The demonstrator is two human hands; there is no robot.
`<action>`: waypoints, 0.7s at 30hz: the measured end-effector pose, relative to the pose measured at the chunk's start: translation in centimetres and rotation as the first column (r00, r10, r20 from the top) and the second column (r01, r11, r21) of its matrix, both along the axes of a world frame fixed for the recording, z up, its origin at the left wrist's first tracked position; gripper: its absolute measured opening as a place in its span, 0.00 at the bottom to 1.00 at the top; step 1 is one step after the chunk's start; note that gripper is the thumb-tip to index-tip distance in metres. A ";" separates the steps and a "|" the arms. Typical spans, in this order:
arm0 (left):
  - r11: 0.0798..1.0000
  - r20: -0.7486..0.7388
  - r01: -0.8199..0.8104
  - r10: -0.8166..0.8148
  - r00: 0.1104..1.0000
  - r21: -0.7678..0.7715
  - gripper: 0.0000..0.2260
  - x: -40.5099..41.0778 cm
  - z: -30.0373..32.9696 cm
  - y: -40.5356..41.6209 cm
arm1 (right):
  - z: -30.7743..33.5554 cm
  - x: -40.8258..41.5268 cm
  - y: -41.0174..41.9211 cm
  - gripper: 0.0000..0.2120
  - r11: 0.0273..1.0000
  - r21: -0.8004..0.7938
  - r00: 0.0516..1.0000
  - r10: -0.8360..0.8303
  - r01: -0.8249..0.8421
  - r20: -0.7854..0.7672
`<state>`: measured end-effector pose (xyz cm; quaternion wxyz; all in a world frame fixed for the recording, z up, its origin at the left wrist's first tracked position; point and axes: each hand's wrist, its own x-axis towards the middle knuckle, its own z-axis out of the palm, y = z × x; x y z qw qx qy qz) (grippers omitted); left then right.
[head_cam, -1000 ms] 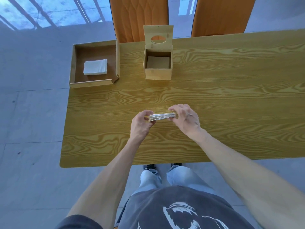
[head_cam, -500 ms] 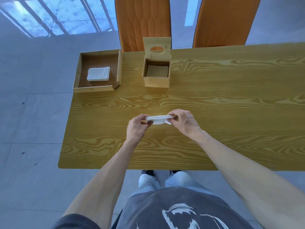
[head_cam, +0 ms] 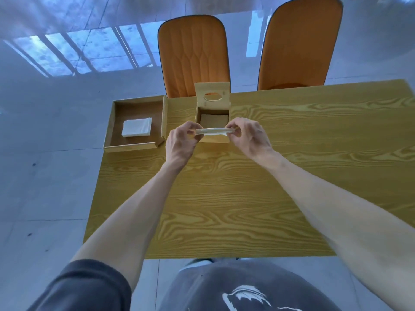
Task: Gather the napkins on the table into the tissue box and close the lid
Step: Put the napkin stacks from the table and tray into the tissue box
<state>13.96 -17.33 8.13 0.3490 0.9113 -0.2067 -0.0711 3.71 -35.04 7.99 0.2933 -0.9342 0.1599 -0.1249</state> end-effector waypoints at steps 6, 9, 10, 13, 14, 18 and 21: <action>1.000 0.056 0.016 -0.017 0.998 0.020 0.09 4.7 -0.2 -1.3 | 0.2 3.8 -0.3 0.08 0.996 -0.064 0.997 -0.064 0.067 0.048; 0.998 0.064 0.037 -0.039 0.997 0.043 0.09 6.2 -0.9 -1.6 | -0.4 4.9 -0.3 0.07 0.991 -0.076 0.994 -0.110 0.111 0.017; 0.997 0.063 0.049 -0.052 0.997 0.052 0.10 6.5 -1.1 -1.7 | -0.6 5.2 -0.3 0.07 0.990 -0.074 0.993 -0.120 0.120 0.009; 0.995 0.035 0.079 -0.081 0.996 0.058 0.10 7.5 -1.9 -2.2 | -1.3 5.8 -0.5 0.07 0.987 -0.070 0.989 -0.146 0.144 -0.022; 0.994 0.019 0.090 -0.091 0.996 0.064 0.10 7.9 -2.1 -2.3 | -1.5 6.0 -0.5 0.07 0.986 -0.067 0.988 -0.153 0.150 -0.035; 0.981 -0.071 0.176 -0.170 0.983 0.084 0.09 9.0 -2.7 -2.4 | -2.7 6.4 -0.6 0.06 0.984 -0.078 0.983 -0.168 0.162 -0.080; 0.970 -0.132 0.231 -0.220 0.967 0.078 0.08 9.6 -3.4 -1.9 | -3.5 6.2 -0.6 0.06 0.986 -0.080 0.979 -0.158 0.148 -0.130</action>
